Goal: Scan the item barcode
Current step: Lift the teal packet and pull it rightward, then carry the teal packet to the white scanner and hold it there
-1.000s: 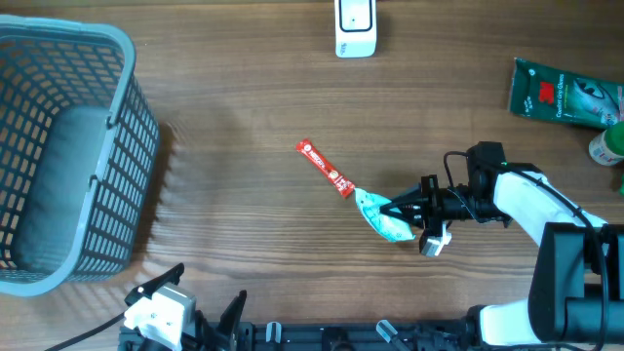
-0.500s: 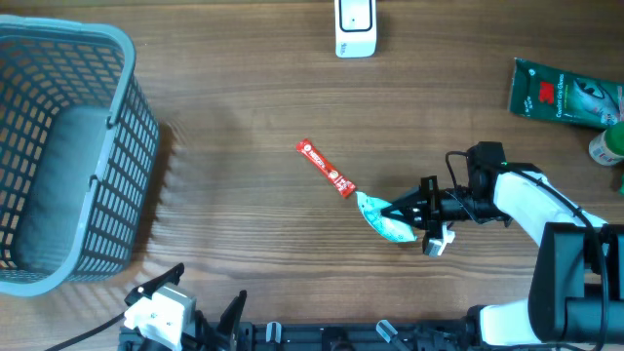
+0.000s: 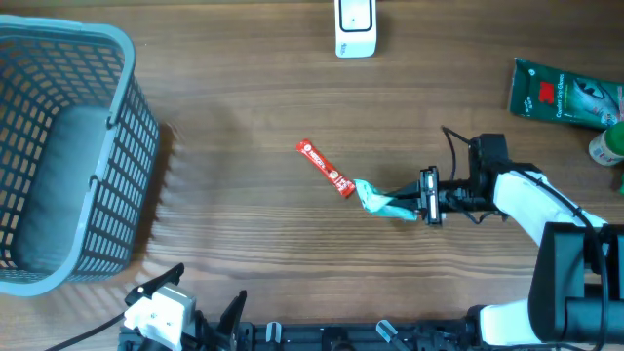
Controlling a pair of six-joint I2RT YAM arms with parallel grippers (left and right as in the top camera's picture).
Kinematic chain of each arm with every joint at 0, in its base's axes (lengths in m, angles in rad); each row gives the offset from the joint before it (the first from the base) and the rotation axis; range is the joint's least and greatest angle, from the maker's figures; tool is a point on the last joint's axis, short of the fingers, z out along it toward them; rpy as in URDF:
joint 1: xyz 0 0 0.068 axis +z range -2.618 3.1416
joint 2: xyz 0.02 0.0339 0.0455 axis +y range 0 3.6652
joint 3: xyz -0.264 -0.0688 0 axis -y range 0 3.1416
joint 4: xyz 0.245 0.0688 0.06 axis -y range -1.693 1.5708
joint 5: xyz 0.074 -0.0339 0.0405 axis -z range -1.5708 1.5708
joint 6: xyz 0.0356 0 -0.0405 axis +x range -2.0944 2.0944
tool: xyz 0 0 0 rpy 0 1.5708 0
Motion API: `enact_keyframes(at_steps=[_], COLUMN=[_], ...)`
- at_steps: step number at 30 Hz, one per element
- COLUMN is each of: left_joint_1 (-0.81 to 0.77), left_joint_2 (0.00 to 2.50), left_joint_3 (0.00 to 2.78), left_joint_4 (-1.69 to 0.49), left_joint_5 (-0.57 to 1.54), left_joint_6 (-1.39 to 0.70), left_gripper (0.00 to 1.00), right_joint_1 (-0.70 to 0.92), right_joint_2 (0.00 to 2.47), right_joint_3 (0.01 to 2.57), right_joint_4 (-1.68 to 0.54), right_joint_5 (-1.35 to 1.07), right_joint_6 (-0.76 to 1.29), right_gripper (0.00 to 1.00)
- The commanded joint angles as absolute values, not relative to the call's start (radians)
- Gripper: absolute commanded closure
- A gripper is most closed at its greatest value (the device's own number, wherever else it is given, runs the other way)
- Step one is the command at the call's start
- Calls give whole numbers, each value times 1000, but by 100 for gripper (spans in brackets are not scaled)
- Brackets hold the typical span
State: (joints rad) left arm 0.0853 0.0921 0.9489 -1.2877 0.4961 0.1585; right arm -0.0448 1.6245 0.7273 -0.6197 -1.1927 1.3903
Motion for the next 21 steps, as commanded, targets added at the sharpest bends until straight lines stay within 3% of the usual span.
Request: enact_keyframes(at_steps=[1, 10, 15, 21], left_joint_1=[83, 83, 83, 83], left_joint_2=[85, 85, 85, 85], left_joint_3=[948, 948, 948, 948], left_joint_4=[-1287, -1287, -1287, -1287], left_joint_5=[505, 505, 505, 505], left_joint_6=[149, 149, 149, 149], left_gripper=[0, 0, 0, 0], right_joint_1=[-39, -39, -39, -38], right_joint_2=[1612, 1612, 1612, 1612], right_joint_3=[746, 746, 746, 746], right_joint_4=[-508, -103, -34, 33], right_joint_5=[-1109, -1159, -920, -818], right_joint_6=[1153, 842, 875, 864], right_gripper=[96, 95, 96, 95])
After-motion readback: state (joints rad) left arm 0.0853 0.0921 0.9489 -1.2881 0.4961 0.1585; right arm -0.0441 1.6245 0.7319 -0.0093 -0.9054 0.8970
